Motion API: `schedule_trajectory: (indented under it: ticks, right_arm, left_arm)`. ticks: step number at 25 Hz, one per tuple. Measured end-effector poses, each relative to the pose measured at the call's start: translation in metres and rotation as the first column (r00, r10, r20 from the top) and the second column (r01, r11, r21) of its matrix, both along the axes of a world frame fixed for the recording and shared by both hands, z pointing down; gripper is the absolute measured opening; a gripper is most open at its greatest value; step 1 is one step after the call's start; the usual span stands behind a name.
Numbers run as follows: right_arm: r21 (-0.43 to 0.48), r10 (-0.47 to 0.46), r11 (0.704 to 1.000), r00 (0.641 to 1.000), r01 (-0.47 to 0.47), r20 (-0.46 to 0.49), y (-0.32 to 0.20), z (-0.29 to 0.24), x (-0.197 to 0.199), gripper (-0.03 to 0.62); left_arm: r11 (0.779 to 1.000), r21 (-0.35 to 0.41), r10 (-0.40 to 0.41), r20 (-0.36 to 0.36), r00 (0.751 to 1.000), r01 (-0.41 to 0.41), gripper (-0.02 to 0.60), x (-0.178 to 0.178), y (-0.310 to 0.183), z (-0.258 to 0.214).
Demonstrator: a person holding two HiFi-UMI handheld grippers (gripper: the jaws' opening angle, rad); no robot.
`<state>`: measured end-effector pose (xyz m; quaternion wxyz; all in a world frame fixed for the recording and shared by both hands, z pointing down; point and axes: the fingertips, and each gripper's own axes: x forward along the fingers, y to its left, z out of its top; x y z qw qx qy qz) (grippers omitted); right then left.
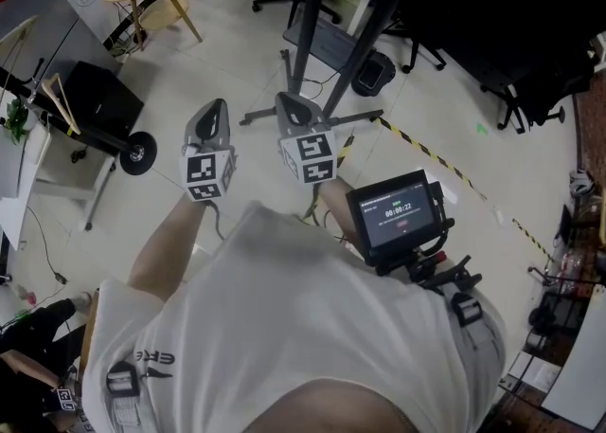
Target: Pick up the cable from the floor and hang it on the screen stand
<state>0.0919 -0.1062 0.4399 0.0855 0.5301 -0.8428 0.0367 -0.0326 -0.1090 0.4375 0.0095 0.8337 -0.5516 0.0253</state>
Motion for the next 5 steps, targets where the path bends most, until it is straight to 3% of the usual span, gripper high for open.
schedule_trajectory:
  ticks: [5]
  right_arm:
    - [0.006,0.002,1.000,1.000,-0.002,-0.001,-0.0011,-0.0014,0.0008,0.011]
  left_arm:
    - [1.000,-0.002,-0.001,0.003,1.000,0.001,0.003,0.0004,-0.0001,-0.0007]
